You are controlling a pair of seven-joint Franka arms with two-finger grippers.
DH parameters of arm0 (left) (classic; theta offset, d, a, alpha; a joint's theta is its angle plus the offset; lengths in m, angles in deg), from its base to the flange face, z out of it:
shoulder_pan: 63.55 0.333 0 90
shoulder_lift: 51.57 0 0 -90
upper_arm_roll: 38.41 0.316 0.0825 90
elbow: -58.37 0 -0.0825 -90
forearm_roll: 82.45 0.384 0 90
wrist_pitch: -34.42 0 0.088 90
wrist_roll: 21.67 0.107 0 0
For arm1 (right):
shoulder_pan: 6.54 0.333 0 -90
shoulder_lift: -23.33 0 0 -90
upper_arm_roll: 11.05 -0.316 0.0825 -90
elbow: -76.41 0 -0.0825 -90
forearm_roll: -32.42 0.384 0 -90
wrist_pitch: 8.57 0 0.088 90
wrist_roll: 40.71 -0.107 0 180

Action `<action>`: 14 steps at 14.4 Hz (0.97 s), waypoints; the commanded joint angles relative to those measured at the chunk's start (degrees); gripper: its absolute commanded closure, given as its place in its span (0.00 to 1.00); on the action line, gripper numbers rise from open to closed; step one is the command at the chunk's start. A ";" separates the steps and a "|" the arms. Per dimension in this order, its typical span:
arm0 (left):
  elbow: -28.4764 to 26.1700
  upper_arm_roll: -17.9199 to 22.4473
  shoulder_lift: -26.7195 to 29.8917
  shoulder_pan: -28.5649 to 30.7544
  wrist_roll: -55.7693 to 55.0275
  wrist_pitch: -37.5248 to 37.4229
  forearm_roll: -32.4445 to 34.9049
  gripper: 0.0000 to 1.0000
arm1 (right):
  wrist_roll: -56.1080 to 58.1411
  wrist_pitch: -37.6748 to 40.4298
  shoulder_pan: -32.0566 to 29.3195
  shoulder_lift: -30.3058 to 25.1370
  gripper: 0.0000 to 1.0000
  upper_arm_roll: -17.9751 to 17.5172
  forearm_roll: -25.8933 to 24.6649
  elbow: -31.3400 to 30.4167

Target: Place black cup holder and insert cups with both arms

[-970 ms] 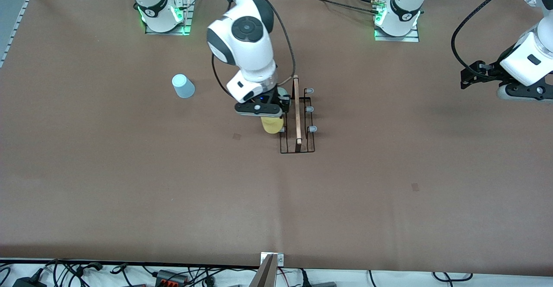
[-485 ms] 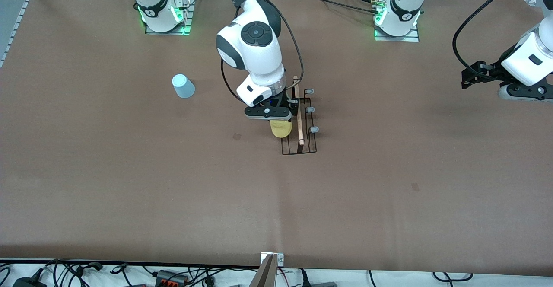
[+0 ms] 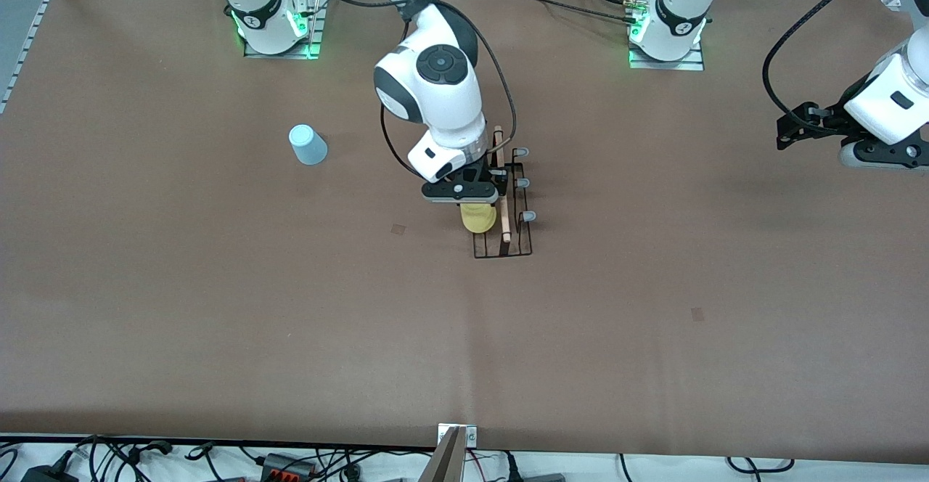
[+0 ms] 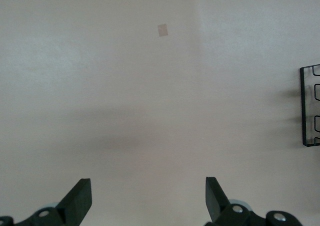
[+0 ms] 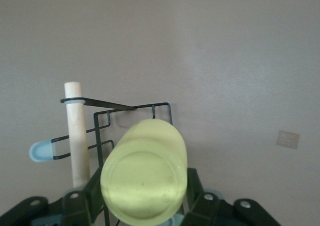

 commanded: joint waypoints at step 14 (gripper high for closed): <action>-0.36 -0.43 0.90 0.52 1.25 0.15 -0.75 0.00 | 27.92 34.39 -31.09 -24.18 0.00 1.50 3.65 -0.03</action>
